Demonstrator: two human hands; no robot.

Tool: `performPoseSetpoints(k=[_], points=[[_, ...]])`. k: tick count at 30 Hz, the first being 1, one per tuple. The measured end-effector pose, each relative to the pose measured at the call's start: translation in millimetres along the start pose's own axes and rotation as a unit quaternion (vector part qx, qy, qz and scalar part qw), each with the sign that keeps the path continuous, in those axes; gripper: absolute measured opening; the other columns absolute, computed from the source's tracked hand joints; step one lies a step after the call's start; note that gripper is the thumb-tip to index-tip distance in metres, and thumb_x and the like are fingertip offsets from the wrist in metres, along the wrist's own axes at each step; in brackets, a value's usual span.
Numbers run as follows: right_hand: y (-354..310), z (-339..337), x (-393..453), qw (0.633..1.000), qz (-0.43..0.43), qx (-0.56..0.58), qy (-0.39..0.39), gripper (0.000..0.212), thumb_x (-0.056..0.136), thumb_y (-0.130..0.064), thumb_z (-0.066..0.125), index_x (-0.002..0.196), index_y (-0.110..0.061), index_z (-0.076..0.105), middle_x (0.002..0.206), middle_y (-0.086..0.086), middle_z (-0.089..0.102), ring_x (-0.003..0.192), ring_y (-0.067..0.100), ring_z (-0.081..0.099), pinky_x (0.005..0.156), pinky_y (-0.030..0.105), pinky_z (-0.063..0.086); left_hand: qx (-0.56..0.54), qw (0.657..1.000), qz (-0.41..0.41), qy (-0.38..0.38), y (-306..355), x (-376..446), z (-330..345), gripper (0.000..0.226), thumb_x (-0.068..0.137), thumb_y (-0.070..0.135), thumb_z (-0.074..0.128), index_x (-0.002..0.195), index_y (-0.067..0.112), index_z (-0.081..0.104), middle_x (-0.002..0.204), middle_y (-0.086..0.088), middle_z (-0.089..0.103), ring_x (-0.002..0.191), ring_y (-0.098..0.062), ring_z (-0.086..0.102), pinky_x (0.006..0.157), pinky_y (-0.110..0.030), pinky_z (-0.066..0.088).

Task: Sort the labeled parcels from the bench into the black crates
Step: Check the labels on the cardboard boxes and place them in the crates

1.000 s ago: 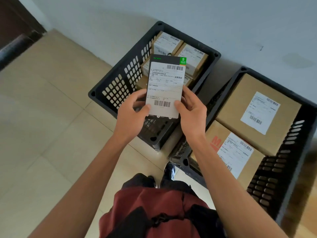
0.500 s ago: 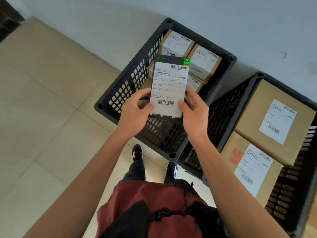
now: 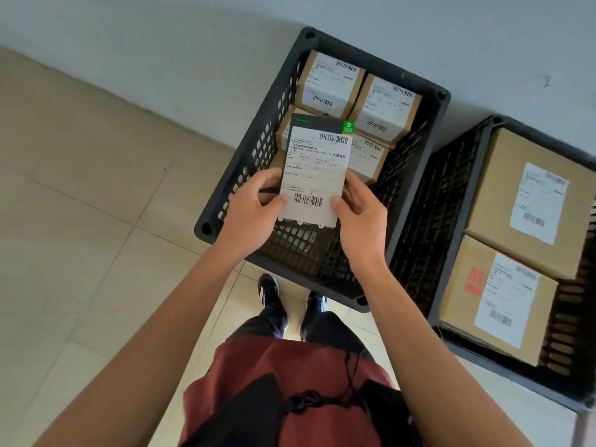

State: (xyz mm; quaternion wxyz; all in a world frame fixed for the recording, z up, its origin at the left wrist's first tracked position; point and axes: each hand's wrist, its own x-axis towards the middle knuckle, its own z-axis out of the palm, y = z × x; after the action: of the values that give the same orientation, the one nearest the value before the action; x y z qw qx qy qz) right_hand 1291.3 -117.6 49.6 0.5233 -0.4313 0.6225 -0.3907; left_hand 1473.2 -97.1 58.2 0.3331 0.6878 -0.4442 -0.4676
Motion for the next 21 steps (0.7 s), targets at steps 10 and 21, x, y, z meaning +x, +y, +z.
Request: performPoseSetpoints(k=[10,21], points=[[20.0,-6.3,22.8,0.998,0.012,-0.032,-0.050,0.046,0.096,-0.003,0.070,0.139,-0.020,0.064,0.135,-0.008,0.069,0.126,0.005,0.063,0.101,0.036,0.058,0.039,0.994,-0.080,-0.066,-10.9,9.7,8.0,0.057,0.104,0.012,0.059,0.156,0.025,0.039,0.117,0.018,0.062,0.109,-0.009,0.069,0.080,-0.024,0.061],[52.7,13.6,42.2,0.936,0.036,-0.281,-0.211,0.078,0.088,0.001,0.075,0.156,-0.021,0.046,0.152,0.002,0.055,0.140,0.007,0.047,0.108,0.017,0.038,0.227,0.971,-0.062,-0.031,-34.2,27.6,-10.3,0.050,0.106,0.011,0.050,0.156,0.018,0.044,0.154,-0.008,0.049,0.142,-0.026,0.048,0.116,-0.043,0.043]])
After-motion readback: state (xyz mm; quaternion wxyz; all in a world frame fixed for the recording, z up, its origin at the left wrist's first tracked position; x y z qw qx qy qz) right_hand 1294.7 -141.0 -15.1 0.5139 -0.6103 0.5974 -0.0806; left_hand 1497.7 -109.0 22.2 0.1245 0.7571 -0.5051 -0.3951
